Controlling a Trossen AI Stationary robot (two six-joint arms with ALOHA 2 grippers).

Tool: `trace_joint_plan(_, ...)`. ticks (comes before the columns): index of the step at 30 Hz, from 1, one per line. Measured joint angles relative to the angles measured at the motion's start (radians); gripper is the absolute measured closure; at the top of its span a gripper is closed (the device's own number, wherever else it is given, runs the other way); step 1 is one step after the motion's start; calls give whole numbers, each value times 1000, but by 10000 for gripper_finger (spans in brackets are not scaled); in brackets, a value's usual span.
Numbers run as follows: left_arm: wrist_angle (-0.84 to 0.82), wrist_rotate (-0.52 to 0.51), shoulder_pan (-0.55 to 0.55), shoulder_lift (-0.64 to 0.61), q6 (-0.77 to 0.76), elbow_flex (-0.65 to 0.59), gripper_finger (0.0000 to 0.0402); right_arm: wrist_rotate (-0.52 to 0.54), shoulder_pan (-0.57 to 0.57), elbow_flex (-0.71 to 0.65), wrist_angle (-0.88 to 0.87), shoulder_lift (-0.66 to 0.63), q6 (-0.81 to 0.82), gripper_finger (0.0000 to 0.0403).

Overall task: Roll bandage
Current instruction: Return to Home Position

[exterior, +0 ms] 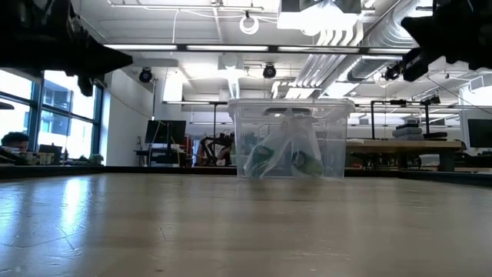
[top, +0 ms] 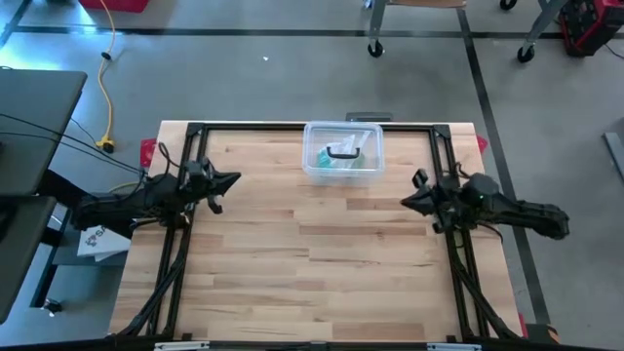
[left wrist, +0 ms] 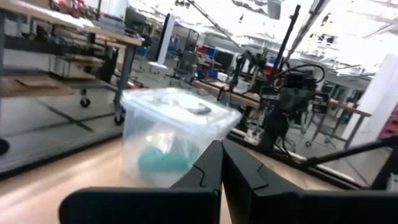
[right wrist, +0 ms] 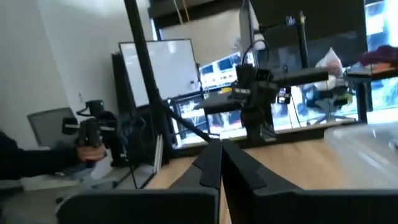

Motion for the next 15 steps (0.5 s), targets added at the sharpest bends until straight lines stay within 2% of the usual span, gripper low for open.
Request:
trace_joint_plan(2,-3,5,-4,-15,-19,-33,402,38,11,-43,1,-14,-3,403)
trace_joint_plan(7,-24,19,-6,22,-29,-45,401,121,39,-44,-48,-23,-72,403)
trace_joint_plan(11,-29,23,-6,62,50,-45,401,177,43,-44,-77,-21,-96,403)
trace_joint_plan(15,-29,23,-6,91,130,-45,401,384,42,-44,-104,-19,-83,403)
